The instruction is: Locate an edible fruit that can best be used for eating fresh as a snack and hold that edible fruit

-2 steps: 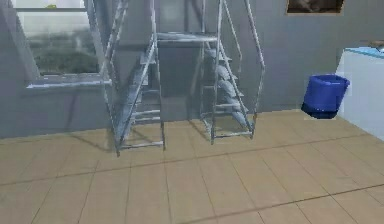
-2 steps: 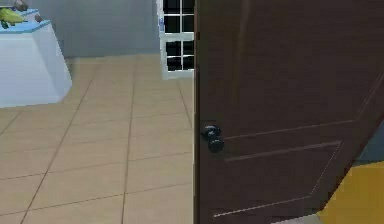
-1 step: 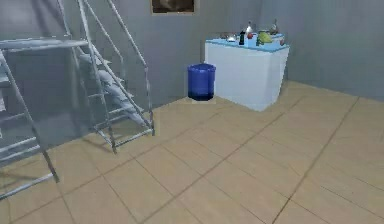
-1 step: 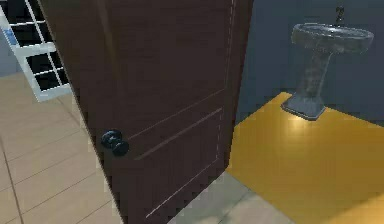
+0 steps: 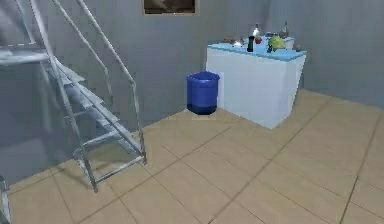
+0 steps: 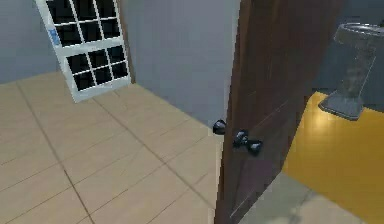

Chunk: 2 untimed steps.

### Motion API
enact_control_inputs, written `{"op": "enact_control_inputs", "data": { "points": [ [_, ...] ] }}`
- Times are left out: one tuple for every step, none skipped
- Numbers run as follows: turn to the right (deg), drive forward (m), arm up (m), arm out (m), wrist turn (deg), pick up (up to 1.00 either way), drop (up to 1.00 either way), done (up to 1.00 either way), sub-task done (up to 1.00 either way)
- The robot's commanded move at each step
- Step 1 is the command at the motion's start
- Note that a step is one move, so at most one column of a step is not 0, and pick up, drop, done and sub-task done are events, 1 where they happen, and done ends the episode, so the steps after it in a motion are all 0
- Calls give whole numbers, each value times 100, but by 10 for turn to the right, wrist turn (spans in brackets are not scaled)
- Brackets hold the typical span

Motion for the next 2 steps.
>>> {"op": "enact_control_inputs", "data": {
  "points": [
    [390, 0, 0, 0, 0, 0, 0, 0, 0],
    [0, 100, 0, 0, 0, 0, 0, 0, 0]
  ]
}}
